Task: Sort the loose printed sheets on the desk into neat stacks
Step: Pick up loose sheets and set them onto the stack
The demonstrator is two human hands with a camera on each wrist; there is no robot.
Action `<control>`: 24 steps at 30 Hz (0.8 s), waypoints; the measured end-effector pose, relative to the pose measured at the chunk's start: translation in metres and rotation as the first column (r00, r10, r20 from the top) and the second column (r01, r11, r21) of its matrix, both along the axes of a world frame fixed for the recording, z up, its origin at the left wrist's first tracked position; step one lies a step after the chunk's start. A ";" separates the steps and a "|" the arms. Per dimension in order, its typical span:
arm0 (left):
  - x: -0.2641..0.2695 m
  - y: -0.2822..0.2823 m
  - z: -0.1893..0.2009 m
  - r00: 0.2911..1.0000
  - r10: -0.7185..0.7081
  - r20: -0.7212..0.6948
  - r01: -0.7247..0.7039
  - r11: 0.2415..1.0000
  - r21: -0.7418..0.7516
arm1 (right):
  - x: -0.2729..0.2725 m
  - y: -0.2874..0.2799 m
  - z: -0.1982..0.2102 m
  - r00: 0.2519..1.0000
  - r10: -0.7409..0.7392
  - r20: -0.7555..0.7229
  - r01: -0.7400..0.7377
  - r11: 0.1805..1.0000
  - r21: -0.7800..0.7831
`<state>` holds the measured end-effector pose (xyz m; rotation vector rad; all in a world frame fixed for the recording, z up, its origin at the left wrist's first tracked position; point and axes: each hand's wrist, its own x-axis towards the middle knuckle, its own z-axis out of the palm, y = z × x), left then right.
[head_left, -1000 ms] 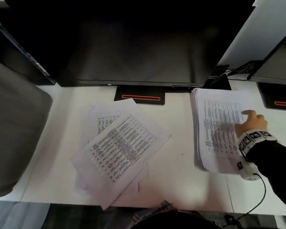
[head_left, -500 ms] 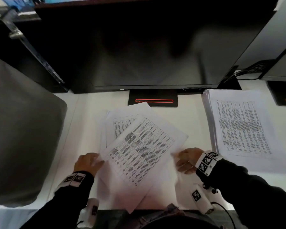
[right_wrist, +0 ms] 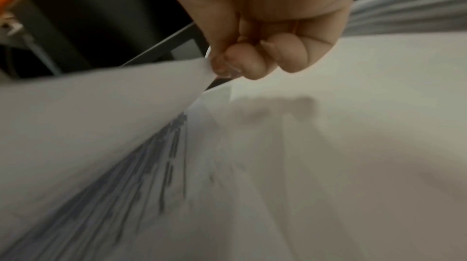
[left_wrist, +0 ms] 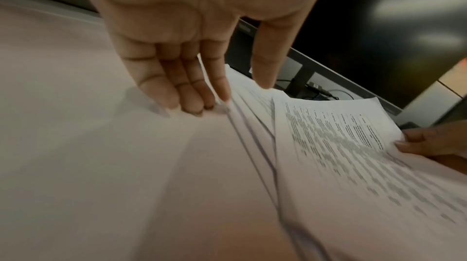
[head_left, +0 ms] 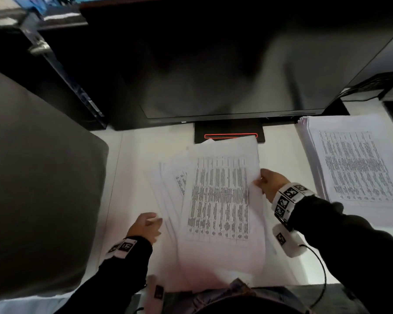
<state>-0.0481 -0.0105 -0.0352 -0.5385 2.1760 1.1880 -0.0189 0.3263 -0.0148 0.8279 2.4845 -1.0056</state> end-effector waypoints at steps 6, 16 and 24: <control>-0.024 0.005 0.002 0.954 0.196 0.225 -0.246 0.943 0.222 | -0.014 -0.025 -0.001 0.990 -0.144 -0.007 0.144 0.990 0.000; -0.026 0.023 -0.004 0.904 -0.407 0.132 0.421 0.901 -0.107 | 0.016 -0.057 -0.018 0.973 -0.051 0.225 0.056 0.998 -0.013; -0.035 0.025 -0.015 0.942 -0.334 0.022 0.334 0.942 -0.008 | 0.037 -0.061 -0.007 0.943 0.111 0.312 -0.120 0.993 0.010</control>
